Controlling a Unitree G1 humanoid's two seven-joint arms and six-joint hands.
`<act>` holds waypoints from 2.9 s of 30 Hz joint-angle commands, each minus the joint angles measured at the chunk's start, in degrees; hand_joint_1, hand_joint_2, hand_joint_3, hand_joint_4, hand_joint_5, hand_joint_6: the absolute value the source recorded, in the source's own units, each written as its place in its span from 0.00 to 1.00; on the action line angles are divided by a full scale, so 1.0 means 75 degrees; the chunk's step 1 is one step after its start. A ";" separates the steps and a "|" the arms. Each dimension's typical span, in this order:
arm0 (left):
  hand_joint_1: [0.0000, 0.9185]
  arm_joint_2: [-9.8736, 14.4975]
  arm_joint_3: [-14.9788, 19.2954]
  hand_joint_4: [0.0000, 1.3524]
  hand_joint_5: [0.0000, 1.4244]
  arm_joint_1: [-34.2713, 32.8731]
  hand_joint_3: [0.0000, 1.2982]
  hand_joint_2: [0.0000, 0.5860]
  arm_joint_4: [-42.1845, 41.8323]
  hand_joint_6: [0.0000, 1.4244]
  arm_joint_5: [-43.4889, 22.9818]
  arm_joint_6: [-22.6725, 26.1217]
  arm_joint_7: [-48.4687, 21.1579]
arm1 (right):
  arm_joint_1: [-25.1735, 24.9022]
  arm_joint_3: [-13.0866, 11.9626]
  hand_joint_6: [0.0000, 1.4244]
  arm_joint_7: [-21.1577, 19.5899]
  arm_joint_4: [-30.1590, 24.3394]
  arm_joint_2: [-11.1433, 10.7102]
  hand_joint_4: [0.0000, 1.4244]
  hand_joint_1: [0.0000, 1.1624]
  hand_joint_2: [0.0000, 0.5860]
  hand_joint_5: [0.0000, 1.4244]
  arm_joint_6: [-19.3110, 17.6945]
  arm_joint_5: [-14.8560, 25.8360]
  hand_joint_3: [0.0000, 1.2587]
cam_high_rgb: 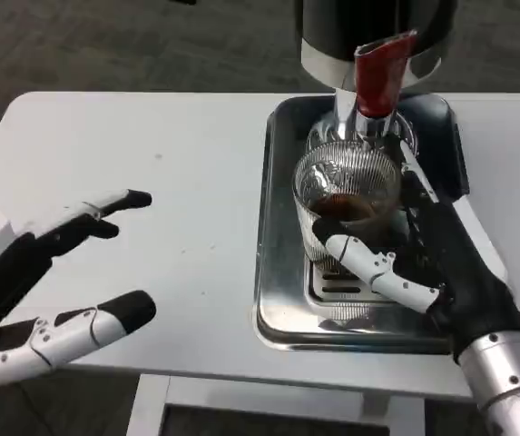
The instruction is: Grasp the cup under the faucet to collect the drink, then remove the cup.
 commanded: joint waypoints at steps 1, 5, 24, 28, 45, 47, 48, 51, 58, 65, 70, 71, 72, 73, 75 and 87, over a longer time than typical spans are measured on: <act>0.00 0.0067 0.0052 0.09 0.16 0.0211 0.13 0.20 0.0028 0.16 -0.0060 0.0029 -0.0062 | 0.0001 0.0134 0.12 -0.0023 0.0199 0.0128 0.00 0.50 0.39 0.04 -0.0049 0.0045 0.00; 0.00 0.0100 0.0034 0.09 0.16 0.0237 0.13 0.19 0.0045 0.16 -0.0084 0.0056 -0.0103 | -0.0035 0.0185 0.12 -0.0083 0.0282 0.0139 0.00 0.50 0.39 0.05 -0.0087 0.0015 0.00; 0.00 0.0176 0.0059 0.10 0.16 0.0358 0.13 0.19 0.0120 0.16 -0.0097 0.0110 -0.0247 | -0.0150 0.0502 0.23 -0.0660 0.1060 0.0367 0.04 0.53 0.37 0.14 -0.0649 -0.0273 0.00; 0.00 0.0216 0.0045 0.10 0.16 0.0350 0.13 0.19 0.0149 0.16 -0.0097 0.0125 -0.0270 | -0.0149 0.0514 0.24 -0.0708 0.1146 0.0395 0.05 0.53 0.37 0.16 -0.0711 -0.0288 0.00; 0.00 0.0312 0.0079 0.11 0.16 0.0357 0.14 0.19 0.0193 0.15 -0.0107 0.0162 -0.0326 | -0.0130 0.0671 0.29 -0.0861 0.1221 0.0440 0.07 0.59 0.35 0.21 -0.0620 -0.0503 0.00; 0.00 0.0328 0.0079 0.11 0.16 0.0346 0.14 0.19 0.0183 0.15 -0.0110 0.0168 -0.0336 | -0.0120 0.0676 0.30 -0.0858 0.1219 0.0456 0.07 0.60 0.34 0.22 -0.0616 -0.0523 0.00; 0.00 0.0338 0.0079 0.11 0.16 0.0341 0.14 0.19 0.0182 0.15 -0.0117 0.0172 -0.0340 | -0.0114 0.0680 0.30 -0.0868 0.1219 0.0461 0.07 0.61 0.34 0.22 -0.0616 -0.0543 0.00; 0.00 0.0381 0.0086 0.11 0.16 0.0314 0.14 0.19 0.0180 0.15 -0.0141 0.0212 -0.0327 | -0.0103 0.0690 0.31 -0.0883 0.1222 0.0472 0.08 0.62 0.35 0.23 -0.0600 -0.0602 0.00; 0.00 0.0430 0.0068 0.11 0.16 0.0321 0.15 0.18 0.0157 0.15 -0.0151 0.0272 -0.0337 | -0.0090 0.0699 0.31 -0.0880 0.1184 0.0492 0.08 0.63 0.34 0.23 -0.0531 -0.0726 0.00; 0.00 0.0433 0.0091 0.11 0.16 0.0297 0.15 0.18 0.0155 0.15 -0.0176 0.0284 -0.0323 | -0.0040 0.0756 0.33 -0.1016 0.1200 0.0489 0.10 0.65 0.35 0.25 -0.0570 -0.1004 0.02; 0.00 0.0450 0.0088 0.12 0.16 0.0299 0.15 0.19 0.0175 0.15 -0.0181 0.0269 -0.0341 | -0.0010 0.0783 0.34 -0.1088 0.1193 0.0495 0.11 0.65 0.35 0.26 -0.0542 -0.1152 0.03; 0.00 0.0451 0.0095 0.12 0.16 0.0297 0.15 0.19 0.0190 0.15 -0.0179 0.0261 -0.0336 | -0.0007 0.0786 0.34 -0.1090 0.1195 0.0495 0.11 0.65 0.35 0.27 -0.0543 -0.1170 0.03; 0.00 0.0448 0.0104 0.12 0.16 0.0291 0.15 0.19 0.0212 0.15 -0.0206 0.0266 -0.0337 | -0.0004 0.0786 0.34 -0.1089 0.1197 0.0499 0.11 0.65 0.35 0.27 -0.0546 -0.1186 0.04; 0.00 0.0443 0.0111 0.12 0.16 0.0288 0.15 0.18 0.0227 0.15 -0.0226 0.0270 -0.0336 | 0.0003 0.0796 0.34 -0.1101 0.1197 0.0493 0.12 0.65 0.35 0.27 -0.0555 -0.1230 0.04; 0.00 0.0439 0.0127 0.12 0.16 0.0288 0.16 0.18 0.0245 0.15 -0.0222 0.0235 -0.0320 | 0.0008 0.0815 0.34 -0.1119 0.1200 0.0479 0.12 0.65 0.35 0.27 -0.0560 -0.1313 0.05; 0.00 0.0430 0.0197 0.12 0.16 0.0272 0.16 0.18 0.0352 0.15 -0.0292 0.0143 -0.0297 | 0.0122 0.0984 0.40 -0.1329 0.1195 0.0494 0.20 0.66 0.36 0.33 -0.0546 -0.1845 0.11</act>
